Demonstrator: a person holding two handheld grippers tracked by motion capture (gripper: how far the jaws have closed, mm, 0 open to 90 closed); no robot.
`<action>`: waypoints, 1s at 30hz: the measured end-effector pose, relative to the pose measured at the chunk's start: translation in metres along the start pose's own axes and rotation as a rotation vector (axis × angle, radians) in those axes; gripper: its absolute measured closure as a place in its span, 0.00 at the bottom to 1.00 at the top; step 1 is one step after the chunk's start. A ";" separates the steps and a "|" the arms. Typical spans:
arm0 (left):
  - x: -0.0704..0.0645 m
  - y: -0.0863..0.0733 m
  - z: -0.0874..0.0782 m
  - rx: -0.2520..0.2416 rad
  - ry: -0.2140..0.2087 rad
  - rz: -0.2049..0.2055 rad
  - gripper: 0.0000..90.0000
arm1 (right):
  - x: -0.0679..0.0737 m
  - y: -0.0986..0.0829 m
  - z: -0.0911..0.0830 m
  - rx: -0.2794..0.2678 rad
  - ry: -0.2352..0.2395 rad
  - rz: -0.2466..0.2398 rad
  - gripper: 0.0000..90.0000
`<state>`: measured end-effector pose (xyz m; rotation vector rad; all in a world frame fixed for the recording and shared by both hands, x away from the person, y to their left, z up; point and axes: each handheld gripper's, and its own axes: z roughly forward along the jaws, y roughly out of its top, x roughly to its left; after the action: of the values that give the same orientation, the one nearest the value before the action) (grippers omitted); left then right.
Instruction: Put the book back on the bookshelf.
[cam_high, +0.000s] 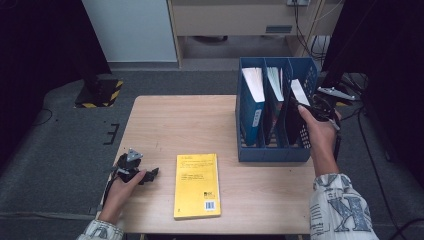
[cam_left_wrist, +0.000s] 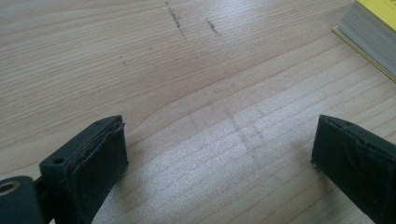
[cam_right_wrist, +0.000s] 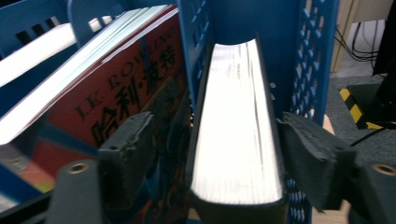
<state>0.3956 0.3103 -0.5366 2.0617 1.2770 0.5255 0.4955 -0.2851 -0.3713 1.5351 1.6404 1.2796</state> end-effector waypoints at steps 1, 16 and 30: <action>0.000 0.000 0.000 0.000 0.000 0.000 0.03 | 0.001 0.000 -0.001 0.002 0.006 0.000 0.23; 0.000 0.000 0.000 0.000 0.000 0.000 0.03 | 0.005 -0.010 -0.012 0.006 0.012 -0.042 0.11; 0.000 0.000 0.000 0.000 0.001 0.000 0.03 | -0.004 -0.029 -0.021 0.013 0.029 0.011 0.09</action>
<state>0.3956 0.3101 -0.5366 2.0611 1.2777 0.5262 0.4652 -0.2914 -0.3893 1.5420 1.6633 1.3060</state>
